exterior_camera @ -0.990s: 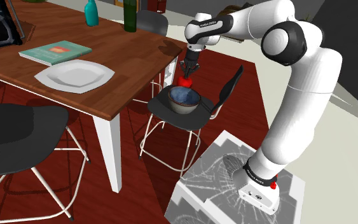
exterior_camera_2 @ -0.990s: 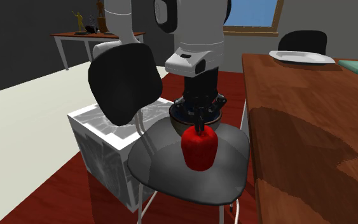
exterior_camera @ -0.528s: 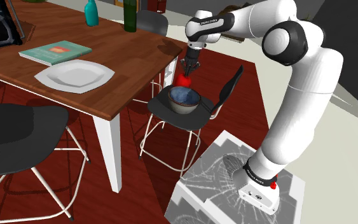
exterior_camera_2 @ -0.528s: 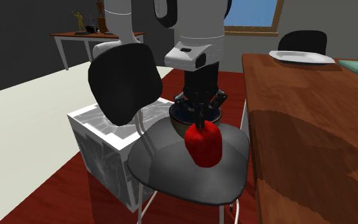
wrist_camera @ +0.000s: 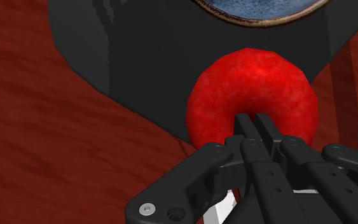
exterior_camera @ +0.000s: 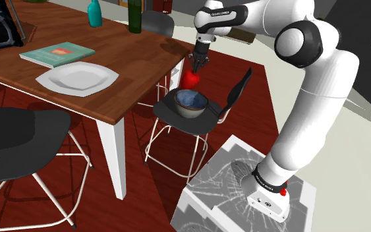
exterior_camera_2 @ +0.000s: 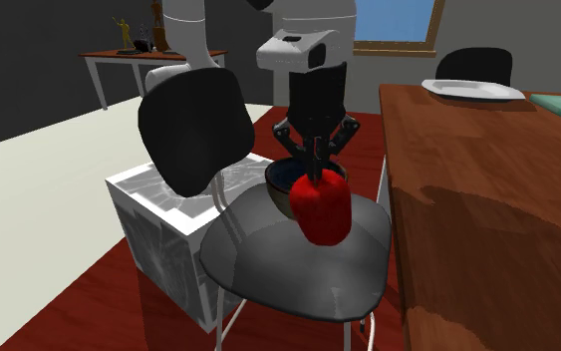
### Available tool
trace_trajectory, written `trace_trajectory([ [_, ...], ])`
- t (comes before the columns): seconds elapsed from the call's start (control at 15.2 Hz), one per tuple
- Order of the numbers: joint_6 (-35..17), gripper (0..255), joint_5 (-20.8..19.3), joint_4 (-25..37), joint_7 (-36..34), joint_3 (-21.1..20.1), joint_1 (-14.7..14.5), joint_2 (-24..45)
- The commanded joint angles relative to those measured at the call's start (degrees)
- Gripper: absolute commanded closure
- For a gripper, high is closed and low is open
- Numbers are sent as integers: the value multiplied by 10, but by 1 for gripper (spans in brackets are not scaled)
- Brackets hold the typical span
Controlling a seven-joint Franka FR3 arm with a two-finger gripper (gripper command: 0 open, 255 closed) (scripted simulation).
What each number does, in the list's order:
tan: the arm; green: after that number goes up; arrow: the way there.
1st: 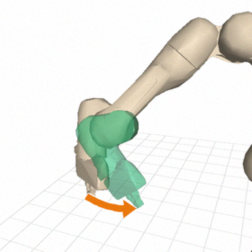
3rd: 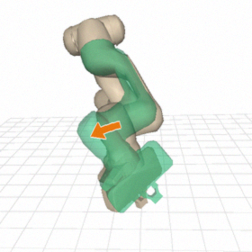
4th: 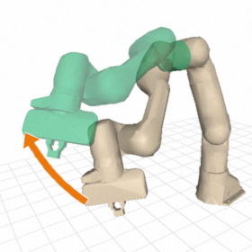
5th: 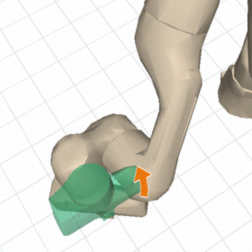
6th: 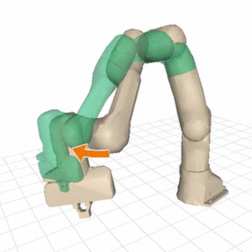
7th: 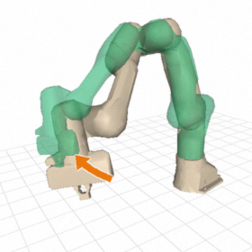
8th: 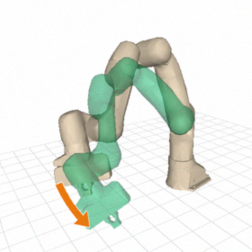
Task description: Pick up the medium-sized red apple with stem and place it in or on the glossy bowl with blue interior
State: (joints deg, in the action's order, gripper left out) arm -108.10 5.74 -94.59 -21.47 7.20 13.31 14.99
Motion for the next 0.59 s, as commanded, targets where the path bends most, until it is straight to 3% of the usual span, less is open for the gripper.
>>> trace_trajectory([
  [0.0, 15, 255, -1, 13, -1, 0, 0, -2],
  [0.53, 75, 255, -2, 69, -6, 1, 1, -6],
])
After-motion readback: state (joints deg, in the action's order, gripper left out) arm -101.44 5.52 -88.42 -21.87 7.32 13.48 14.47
